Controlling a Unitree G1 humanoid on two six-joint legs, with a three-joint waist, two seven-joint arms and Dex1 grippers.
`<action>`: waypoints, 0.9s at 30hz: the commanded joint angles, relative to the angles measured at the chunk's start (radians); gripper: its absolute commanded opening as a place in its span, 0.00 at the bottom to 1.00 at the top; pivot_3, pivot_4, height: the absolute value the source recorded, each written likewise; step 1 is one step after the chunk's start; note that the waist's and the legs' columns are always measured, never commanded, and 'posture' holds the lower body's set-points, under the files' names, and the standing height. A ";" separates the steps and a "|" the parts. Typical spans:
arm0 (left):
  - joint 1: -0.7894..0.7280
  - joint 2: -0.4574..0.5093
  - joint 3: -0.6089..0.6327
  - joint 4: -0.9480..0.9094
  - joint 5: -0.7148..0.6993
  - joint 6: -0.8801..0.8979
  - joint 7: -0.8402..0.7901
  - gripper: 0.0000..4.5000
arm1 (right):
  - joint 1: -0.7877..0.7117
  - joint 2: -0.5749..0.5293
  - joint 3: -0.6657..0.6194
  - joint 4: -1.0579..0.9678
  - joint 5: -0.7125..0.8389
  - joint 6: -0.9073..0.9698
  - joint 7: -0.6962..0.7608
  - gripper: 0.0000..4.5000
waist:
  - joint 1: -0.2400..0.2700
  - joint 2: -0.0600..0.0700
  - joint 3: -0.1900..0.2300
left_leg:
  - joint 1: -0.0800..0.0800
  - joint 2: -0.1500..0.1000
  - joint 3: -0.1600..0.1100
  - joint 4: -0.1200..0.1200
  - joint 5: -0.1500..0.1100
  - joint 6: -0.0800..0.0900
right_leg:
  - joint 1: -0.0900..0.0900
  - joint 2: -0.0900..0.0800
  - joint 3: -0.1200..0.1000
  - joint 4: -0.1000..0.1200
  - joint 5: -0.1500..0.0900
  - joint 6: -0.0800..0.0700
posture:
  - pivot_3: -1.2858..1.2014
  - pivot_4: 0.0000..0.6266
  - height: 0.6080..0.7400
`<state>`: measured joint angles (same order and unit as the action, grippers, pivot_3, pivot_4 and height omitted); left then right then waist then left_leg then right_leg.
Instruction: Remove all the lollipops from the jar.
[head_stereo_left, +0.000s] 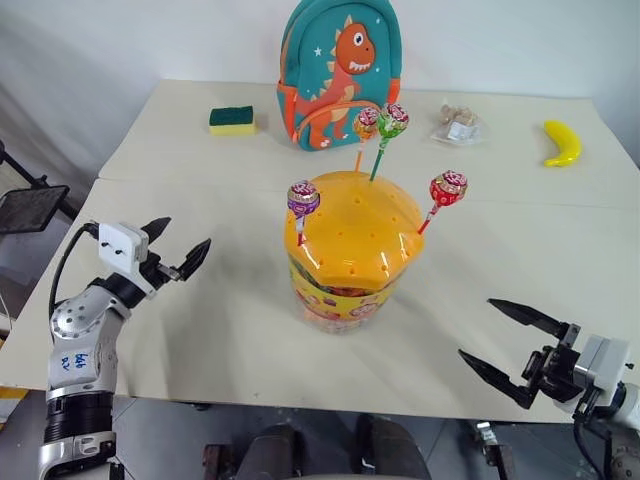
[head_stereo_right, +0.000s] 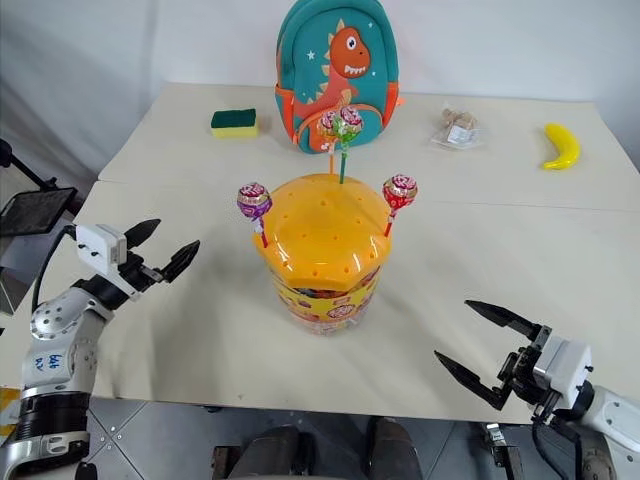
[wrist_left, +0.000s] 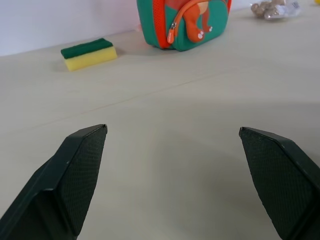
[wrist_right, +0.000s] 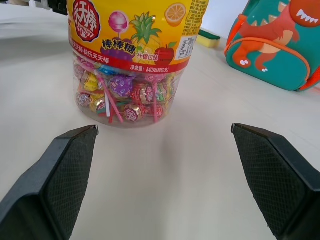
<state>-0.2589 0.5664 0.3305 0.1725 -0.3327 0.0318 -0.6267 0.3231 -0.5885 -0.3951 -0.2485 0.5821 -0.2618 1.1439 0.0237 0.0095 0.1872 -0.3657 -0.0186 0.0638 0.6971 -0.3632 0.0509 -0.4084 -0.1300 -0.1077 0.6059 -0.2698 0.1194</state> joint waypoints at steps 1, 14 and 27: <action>-0.004 0.021 0.010 -0.013 -0.009 0.000 -0.013 1.00 | -0.003 -0.017 -0.010 -0.034 0.033 0.015 0.003 0.99 | 0.001 0.000 0.000 | 0.000 0.000 0.000 0.000 0.000 0.000 | 0.000 0.000 0.000 0.000 0.000 0.000 | 0.52 0.24 1.00; 0.155 0.317 0.297 -0.008 -0.454 0.357 -0.531 1.00 | -0.209 -0.146 -0.207 -0.106 0.499 0.427 -0.142 0.99 | -0.022 0.002 0.001 | -0.001 0.003 -0.004 0.000 -0.001 -0.002 | 0.000 0.000 0.002 0.000 -0.002 -0.003 | 0.52 0.24 1.00; 0.137 0.385 0.254 -0.340 -0.628 0.594 -0.650 1.00 | -0.364 -0.176 -0.147 -0.065 0.467 0.438 0.200 0.99 | -0.003 0.002 0.001 | -0.003 0.002 -0.007 0.000 -0.002 -0.001 | 0.001 -0.002 0.001 -0.002 -0.001 -0.002 | 0.52 0.24 1.00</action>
<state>-0.1106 0.9456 0.6030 -0.1002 -0.9353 0.6194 -1.2823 -0.0387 -0.7682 -0.5375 -0.3075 1.0522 0.2019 1.2737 0.0211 0.0112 0.1884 -0.3688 -0.0169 0.0570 0.6973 -0.3649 0.0501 -0.4079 -0.1316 -0.1063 0.6033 -0.2710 0.1172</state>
